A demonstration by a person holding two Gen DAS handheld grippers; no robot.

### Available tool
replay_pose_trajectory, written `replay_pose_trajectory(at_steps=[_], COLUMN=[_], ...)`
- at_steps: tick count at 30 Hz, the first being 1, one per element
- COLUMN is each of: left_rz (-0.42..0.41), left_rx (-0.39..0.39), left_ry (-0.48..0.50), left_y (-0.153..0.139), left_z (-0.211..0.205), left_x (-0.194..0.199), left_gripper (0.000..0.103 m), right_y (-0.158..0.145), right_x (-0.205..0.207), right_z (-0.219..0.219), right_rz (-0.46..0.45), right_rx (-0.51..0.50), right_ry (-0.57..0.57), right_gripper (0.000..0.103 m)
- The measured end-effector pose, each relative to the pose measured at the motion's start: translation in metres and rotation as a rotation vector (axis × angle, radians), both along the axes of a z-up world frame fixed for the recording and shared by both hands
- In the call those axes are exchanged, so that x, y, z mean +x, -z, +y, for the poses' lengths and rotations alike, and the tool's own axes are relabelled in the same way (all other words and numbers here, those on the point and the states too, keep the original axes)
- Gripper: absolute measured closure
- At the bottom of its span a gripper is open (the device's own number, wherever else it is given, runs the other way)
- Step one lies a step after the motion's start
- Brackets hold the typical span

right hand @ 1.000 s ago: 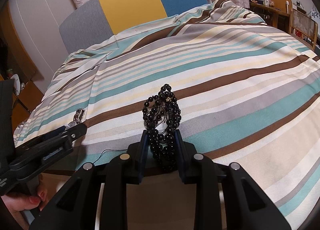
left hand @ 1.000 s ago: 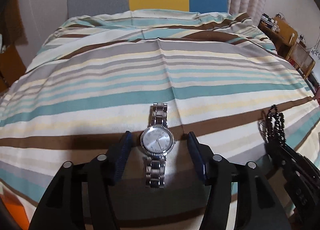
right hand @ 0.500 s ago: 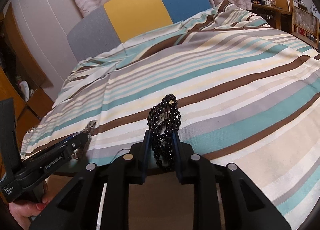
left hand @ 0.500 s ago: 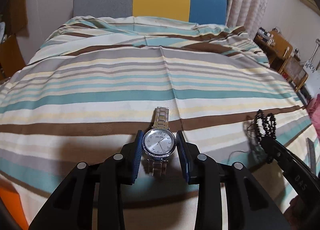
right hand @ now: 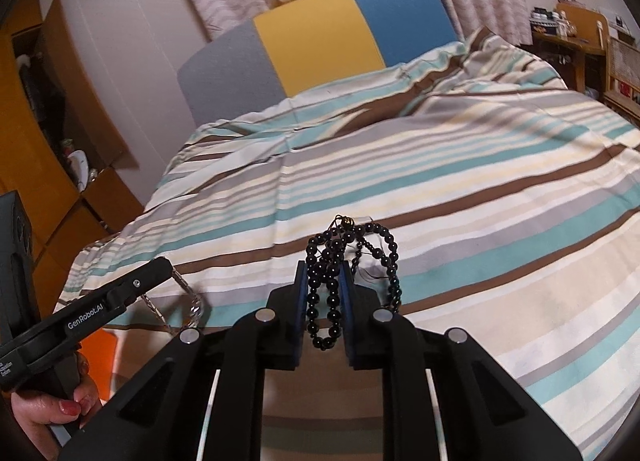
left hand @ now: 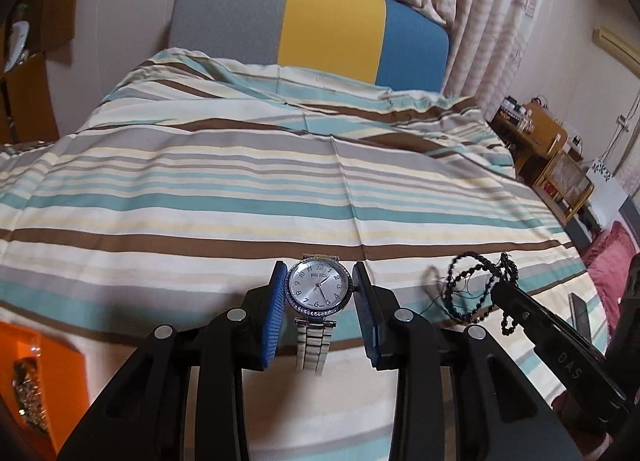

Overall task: Organize jewelry
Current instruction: 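Lift the watch with the left gripper while the right gripper carries the beads toward the orange box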

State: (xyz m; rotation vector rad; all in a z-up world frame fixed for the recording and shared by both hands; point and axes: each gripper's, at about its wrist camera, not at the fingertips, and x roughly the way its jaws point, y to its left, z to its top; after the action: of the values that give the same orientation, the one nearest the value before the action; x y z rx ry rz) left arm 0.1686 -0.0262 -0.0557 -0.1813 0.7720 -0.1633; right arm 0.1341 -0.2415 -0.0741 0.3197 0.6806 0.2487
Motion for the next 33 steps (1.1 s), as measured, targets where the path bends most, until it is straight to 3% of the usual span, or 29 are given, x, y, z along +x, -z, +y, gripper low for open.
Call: replay_pose_trajectory(at_steps=[22, 33], left_rz=[-0.126, -0.153], left_rx=[-0.063, -0.068], left_ry=[-0.050, -0.120], left_y=[-0.068, -0.083], left_z=[0.061, 0.113], left_x=[-0.065, -0.102], left_gripper=[0.070, 0.070], right_y=[-0.079, -0.103], right_x=[-0.038, -0.056], right_z=[0.077, 0.135], right_rz=[-0.165, -0.216], right_rx=[-0.028, -0.048], right_ry=[-0.175, -0.309], right_gripper=[0.089, 0.089])
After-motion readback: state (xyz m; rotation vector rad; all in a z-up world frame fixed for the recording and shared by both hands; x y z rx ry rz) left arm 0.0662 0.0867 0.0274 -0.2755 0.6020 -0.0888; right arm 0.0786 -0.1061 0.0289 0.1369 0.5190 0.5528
